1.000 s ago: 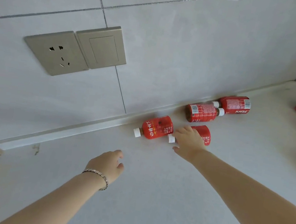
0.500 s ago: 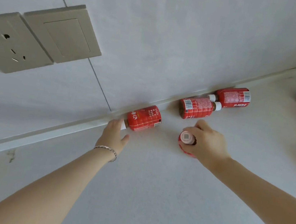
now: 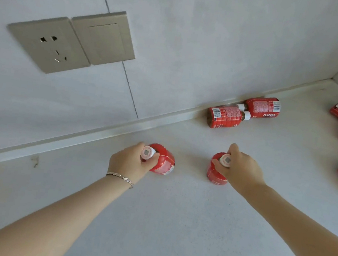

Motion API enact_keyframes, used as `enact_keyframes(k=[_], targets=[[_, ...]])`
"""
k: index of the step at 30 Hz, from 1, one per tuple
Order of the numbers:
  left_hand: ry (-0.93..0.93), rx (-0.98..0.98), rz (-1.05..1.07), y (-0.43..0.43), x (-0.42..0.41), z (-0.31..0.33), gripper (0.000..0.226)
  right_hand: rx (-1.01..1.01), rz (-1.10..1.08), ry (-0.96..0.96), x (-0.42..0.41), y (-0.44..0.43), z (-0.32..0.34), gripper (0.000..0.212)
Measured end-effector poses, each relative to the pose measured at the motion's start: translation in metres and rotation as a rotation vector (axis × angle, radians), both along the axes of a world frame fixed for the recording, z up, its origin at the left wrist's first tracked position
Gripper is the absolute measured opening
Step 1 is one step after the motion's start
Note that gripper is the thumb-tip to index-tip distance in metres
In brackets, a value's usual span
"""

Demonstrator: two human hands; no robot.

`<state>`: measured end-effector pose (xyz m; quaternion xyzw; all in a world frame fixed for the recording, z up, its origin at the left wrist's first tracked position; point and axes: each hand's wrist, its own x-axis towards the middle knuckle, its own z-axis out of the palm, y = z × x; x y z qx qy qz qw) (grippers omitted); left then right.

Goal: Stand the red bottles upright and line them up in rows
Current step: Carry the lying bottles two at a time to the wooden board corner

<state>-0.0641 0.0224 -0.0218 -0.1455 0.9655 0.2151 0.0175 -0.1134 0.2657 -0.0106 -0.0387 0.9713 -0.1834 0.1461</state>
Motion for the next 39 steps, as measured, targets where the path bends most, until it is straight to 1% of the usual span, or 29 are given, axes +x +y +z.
enact_keyframes(k=[2,4,7,8,10,12,15,18,21,23,26,28,32,35,39], targets=[[0.004,-0.040,-0.052,-0.018,0.036,0.010,0.049,-0.020,-0.032,-0.032,0.017,-0.008,0.004,0.037],[-0.032,-0.036,-0.065,-0.037,0.075,0.011,0.049,-0.048,-0.045,-0.053,0.040,-0.022,0.007,0.039],[-0.016,-0.073,-0.054,-0.070,0.134,0.010,0.049,-0.171,-0.069,-0.109,0.074,-0.059,0.012,0.037],[-0.008,-0.101,-0.033,-0.084,0.152,0.009,0.051,-0.218,-0.060,-0.132,0.085,-0.075,0.014,0.035],[-0.034,-0.149,0.041,-0.115,0.188,0.009,0.064,-0.291,-0.007,-0.174,0.108,-0.113,0.019,0.034],[-0.018,-0.183,0.106,-0.151,0.223,0.012,0.069,-0.332,0.070,-0.196,0.134,-0.159,0.026,0.033],[0.017,-0.227,0.182,-0.215,0.273,0.020,0.065,-0.349,0.187,-0.183,0.173,-0.234,0.037,0.032],[-0.035,-0.200,0.257,-0.287,0.322,0.033,0.052,-0.354,0.251,-0.183,0.212,-0.316,0.039,0.033],[-0.087,-0.177,0.327,-0.359,0.359,0.037,0.052,-0.369,0.283,-0.205,0.250,-0.394,0.033,0.033],[-0.101,-0.139,0.412,-0.404,0.378,0.036,0.052,-0.390,0.303,-0.230,0.272,-0.440,0.028,0.031],[-0.081,-0.085,0.560,-0.467,0.395,0.033,0.042,-0.407,0.324,-0.263,0.299,-0.497,0.023,0.030],[-0.063,-0.101,0.627,-0.507,0.398,0.032,0.039,-0.416,0.334,-0.271,0.314,-0.527,0.020,0.030],[-0.047,-0.132,0.750,-0.579,0.394,0.014,0.041,-0.423,0.322,-0.284,0.331,-0.573,0.014,0.030],[-0.082,-0.126,0.821,-0.614,0.392,-0.005,0.046,-0.421,0.303,-0.287,0.337,-0.599,0.007,0.028],[-0.130,-0.143,0.856,-0.637,0.395,-0.014,0.045,-0.354,0.339,-0.263,0.339,-0.638,0.004,0.031]])
